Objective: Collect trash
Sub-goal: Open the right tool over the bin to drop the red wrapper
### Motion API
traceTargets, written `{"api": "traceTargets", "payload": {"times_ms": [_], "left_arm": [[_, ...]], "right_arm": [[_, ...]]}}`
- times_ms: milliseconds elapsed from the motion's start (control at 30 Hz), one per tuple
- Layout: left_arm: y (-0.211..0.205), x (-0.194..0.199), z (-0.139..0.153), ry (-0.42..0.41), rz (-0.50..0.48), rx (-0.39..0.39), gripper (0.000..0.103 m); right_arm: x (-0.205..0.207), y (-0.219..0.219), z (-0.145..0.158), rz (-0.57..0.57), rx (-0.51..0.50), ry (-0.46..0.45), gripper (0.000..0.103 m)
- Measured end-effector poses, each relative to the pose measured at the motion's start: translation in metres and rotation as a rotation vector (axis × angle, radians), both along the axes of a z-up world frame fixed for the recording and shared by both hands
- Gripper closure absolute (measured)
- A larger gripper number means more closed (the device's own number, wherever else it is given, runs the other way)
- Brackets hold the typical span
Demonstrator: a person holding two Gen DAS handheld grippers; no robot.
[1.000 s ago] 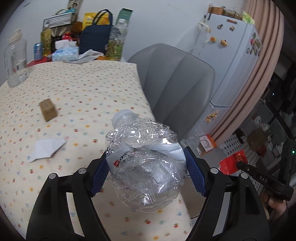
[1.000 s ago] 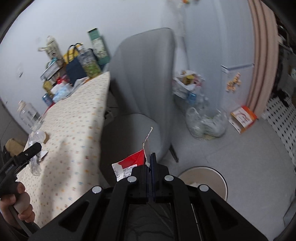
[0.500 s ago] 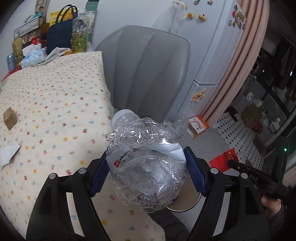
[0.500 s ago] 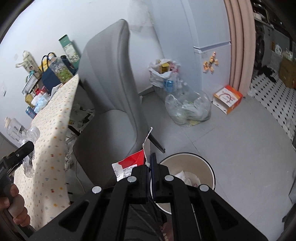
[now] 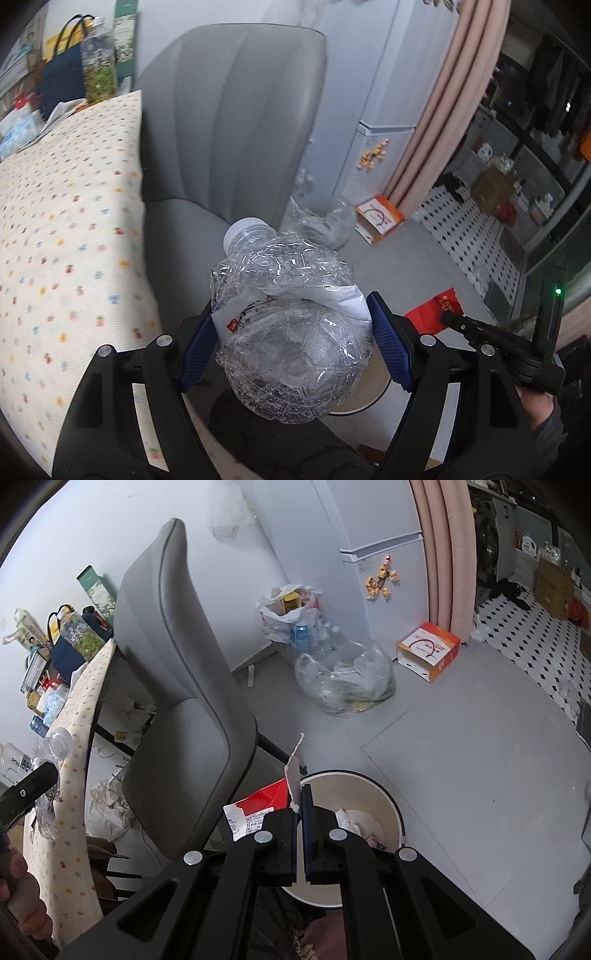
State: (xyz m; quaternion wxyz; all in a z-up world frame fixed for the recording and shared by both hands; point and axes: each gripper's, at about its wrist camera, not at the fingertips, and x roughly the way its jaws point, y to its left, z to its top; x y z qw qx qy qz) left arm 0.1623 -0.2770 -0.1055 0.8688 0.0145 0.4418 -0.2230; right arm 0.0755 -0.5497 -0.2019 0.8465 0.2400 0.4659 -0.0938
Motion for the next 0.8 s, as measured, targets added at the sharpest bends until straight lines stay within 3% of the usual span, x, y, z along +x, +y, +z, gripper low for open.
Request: {"api": "traceTargets", "payload": {"times_ms": [200, 267, 300, 800], "left_arm": [[-0.012, 0.001, -0.006, 0.012, -0.019, 0.023, 0.027], [-0.014, 0.002, -0.007, 0.018, -0.022, 0.026, 0.027], [-0.015, 0.002, -0.007, 0.02, -0.026, 0.027, 0.027], [-0.051, 0.004, -0.027, 0.072, -0.119, 0.051, 0.027]], "right_arm": [[0.009, -0.004, -0.025, 0.011, 0.013, 0.049, 0.093], [0.009, -0.004, -0.033, 0.01, 0.038, 0.069, 0.068], [0.008, -0.004, -0.033, 0.003, 0.038, 0.066, 0.046], [-0.029, -0.039, -0.01, -0.075, 0.016, 0.022, 0.044]]}}
